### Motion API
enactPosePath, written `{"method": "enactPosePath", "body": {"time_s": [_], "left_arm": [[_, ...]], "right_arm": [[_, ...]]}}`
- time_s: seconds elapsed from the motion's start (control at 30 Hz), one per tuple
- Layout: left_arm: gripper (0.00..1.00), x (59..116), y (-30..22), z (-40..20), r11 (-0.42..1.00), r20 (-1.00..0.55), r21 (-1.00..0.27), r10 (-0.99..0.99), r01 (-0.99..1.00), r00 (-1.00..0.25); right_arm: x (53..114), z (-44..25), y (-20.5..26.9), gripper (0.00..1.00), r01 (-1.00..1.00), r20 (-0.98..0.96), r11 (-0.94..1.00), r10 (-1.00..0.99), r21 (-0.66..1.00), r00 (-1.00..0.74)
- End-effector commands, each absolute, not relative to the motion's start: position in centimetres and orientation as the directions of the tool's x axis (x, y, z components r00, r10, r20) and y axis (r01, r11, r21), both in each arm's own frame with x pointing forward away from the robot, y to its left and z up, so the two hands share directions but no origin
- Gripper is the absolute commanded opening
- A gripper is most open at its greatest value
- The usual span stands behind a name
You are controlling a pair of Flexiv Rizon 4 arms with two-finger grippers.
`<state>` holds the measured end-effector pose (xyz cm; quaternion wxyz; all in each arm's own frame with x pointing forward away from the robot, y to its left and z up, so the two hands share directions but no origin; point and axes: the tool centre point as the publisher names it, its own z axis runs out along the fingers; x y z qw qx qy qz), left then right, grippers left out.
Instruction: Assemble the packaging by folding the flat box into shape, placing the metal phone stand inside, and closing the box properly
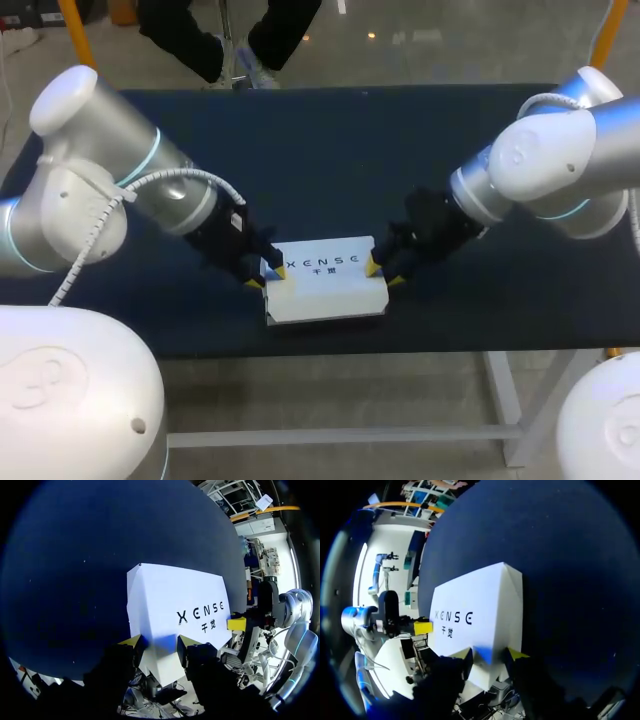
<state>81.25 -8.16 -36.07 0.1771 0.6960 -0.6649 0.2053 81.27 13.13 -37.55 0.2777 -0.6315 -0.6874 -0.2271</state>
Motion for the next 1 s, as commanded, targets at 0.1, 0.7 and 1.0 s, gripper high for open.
{"method": "enactPosePath", "body": {"time_s": [0.1, 0.7, 1.0], "left_arm": [[0.47, 81.70, -8.59, -35.99, -0.046, 0.513, -0.009, -0.858, -0.999, 0.035], [0.47, 81.70, -8.62, -35.74, -0.044, 0.506, 0.017, -0.861, -0.999, 0.047], [0.48, 81.64, -8.63, -35.42, -0.046, 0.498, 0.041, -0.865, -0.998, 0.061]], "right_arm": [[81.81, -37.22, 13.49, 0.47, 0.992, 0.666, 0.110, 0.745, -0.065, -0.039], [81.87, -36.95, 13.85, 0.47, 0.988, 0.649, 0.082, 0.760, -0.131, 0.023], [81.77, -36.58, 13.77, 0.47, 0.987, 0.648, 0.077, 0.761, -0.140, 0.033]]}}
